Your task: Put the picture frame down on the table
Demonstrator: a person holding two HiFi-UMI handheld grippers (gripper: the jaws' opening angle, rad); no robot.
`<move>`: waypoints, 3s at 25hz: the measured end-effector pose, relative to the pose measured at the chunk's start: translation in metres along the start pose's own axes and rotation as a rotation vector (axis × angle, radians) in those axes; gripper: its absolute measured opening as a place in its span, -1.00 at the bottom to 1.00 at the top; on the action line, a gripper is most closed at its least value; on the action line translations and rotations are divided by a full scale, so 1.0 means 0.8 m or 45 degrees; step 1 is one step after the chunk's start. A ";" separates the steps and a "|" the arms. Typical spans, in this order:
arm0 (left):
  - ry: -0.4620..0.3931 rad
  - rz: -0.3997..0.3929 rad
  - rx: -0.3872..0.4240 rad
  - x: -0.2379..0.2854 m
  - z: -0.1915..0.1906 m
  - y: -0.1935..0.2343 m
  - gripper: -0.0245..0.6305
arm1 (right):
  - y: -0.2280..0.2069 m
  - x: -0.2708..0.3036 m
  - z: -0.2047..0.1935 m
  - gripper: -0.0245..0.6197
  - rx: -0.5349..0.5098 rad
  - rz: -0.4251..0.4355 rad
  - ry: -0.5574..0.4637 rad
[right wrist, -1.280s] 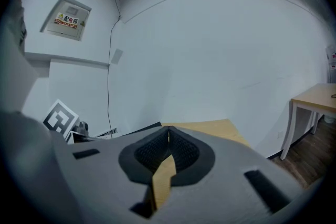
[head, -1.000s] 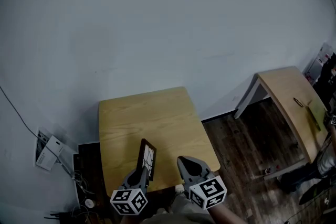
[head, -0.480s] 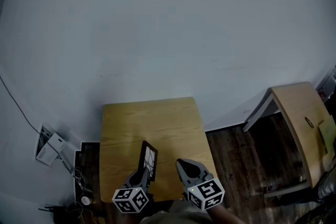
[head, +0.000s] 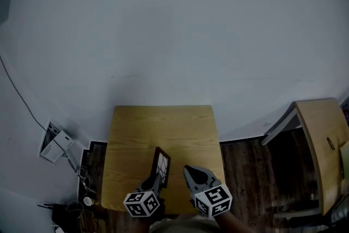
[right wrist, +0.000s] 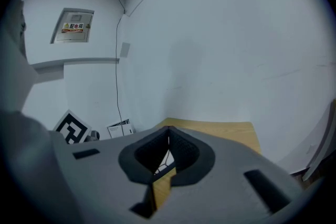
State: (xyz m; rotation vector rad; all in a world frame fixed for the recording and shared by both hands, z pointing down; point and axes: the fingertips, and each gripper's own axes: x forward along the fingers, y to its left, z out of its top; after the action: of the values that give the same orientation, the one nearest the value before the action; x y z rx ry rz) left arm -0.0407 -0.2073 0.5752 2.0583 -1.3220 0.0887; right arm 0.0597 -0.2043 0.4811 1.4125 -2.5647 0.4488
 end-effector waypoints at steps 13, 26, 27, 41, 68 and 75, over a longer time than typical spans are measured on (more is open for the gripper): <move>-0.012 0.081 -0.095 0.034 -0.027 0.019 -0.81 | -0.012 0.026 -0.016 -0.92 -0.012 0.135 0.068; 0.045 0.224 -0.011 0.043 -0.044 0.043 -0.80 | -0.015 0.036 -0.025 -0.92 -0.002 0.196 0.099; 0.042 0.227 -0.018 0.043 -0.044 0.045 -0.80 | -0.016 0.036 -0.026 -0.92 -0.001 0.196 0.100; 0.063 0.330 0.017 0.044 -0.046 0.068 -0.75 | -0.021 0.032 -0.029 -0.92 0.002 0.201 0.104; 0.122 0.557 0.078 0.030 -0.066 0.126 -0.28 | -0.011 0.041 -0.040 -0.92 -0.010 0.235 0.151; 0.127 0.611 0.119 0.027 -0.067 0.134 -0.25 | -0.008 0.043 -0.044 -0.92 -0.002 0.247 0.156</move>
State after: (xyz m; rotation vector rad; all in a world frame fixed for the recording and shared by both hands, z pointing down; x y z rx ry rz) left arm -0.1031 -0.2207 0.6791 1.7424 -1.7475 0.4660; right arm 0.0468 -0.2227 0.5252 1.1024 -2.6108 0.5446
